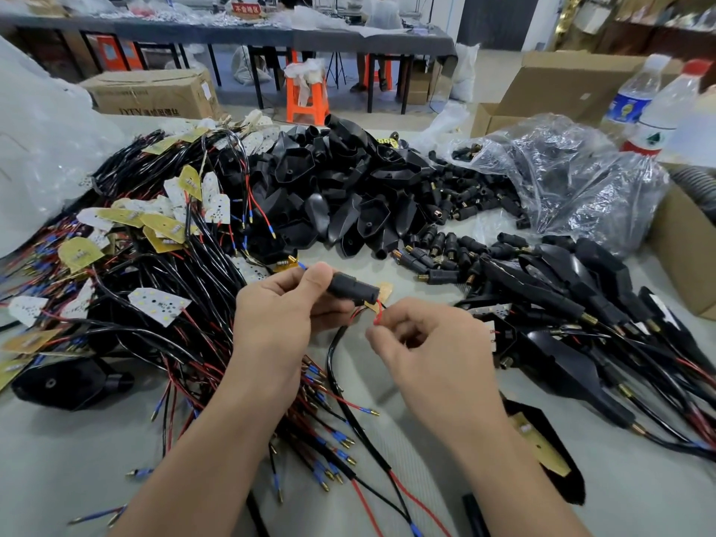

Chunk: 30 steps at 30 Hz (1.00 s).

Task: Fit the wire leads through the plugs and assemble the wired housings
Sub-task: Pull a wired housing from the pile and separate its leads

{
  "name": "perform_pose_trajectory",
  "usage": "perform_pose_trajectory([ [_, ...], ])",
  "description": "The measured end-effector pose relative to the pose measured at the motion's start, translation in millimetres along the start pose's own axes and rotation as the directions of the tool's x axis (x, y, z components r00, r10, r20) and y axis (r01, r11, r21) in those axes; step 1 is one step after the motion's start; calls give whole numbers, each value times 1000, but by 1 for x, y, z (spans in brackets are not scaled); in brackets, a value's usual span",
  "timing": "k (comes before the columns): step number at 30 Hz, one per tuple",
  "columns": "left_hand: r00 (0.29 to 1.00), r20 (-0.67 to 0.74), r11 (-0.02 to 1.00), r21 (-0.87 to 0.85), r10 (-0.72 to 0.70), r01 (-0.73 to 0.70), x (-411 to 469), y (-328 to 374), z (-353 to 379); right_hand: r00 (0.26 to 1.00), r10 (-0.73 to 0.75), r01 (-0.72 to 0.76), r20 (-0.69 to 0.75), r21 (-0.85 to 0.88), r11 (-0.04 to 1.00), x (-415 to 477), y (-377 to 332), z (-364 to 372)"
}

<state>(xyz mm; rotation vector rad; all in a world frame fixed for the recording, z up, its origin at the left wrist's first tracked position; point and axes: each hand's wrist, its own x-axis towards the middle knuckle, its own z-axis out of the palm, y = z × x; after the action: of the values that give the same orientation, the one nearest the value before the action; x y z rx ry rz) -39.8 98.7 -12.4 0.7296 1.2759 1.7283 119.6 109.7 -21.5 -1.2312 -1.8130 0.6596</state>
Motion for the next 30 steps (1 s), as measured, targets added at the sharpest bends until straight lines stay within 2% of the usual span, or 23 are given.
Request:
perform_pose_trajectory([
  [4, 1000, -19, 1000, 5, -4, 4, 0, 1, 1, 995, -81, 76, -61, -87, 993, 2, 2, 1],
  [7, 999, -37, 999, 38, 9, -7, 0, 1, 1, 949, -198, 135, -244, -252, 958, 0, -1, 1],
  [9, 999, -41, 999, 53, 11, -9, 0, 1, 2, 903, -237, 152, -358, -251, 956, -2, -3, 2],
  [10, 999, -42, 998, 63, 12, -10, 0, 1, 2, 904, -209, 142, -373, -197, 970, -2, -3, 3],
  [13, 999, -39, 997, 78, 14, -11, 0, 2, 2, 930, -152, 141, -334, -58, 988, 0, 1, 1],
  [17, 1000, 12, 995, 97, -24, 23, -1, 2, 1, 940, -213, 177, -265, -153, 972, 0, 4, 0],
  [20, 996, 57, 995, 74, -72, 68, -2, 1, 1, 975, -150, 127, -166, -141, 982, 1, 7, 0],
  [22, 992, 88, 995, 46, -92, 88, -1, 1, 1, 987, -124, 115, -99, -95, 989, 2, 8, -1],
  [24, 990, 117, 996, 36, -84, 80, -1, 2, -1, 992, -76, 75, -96, -19, 997, 3, 8, -3],
  [27, 984, 163, 997, 24, -77, 74, -1, 4, -3, 992, 87, -72, -94, 145, 987, 7, 8, -9],
  [30, 972, 211, 994, 34, -107, 102, 2, 6, -6, 996, 85, -87, 19, 241, 967, 12, 7, -19],
])
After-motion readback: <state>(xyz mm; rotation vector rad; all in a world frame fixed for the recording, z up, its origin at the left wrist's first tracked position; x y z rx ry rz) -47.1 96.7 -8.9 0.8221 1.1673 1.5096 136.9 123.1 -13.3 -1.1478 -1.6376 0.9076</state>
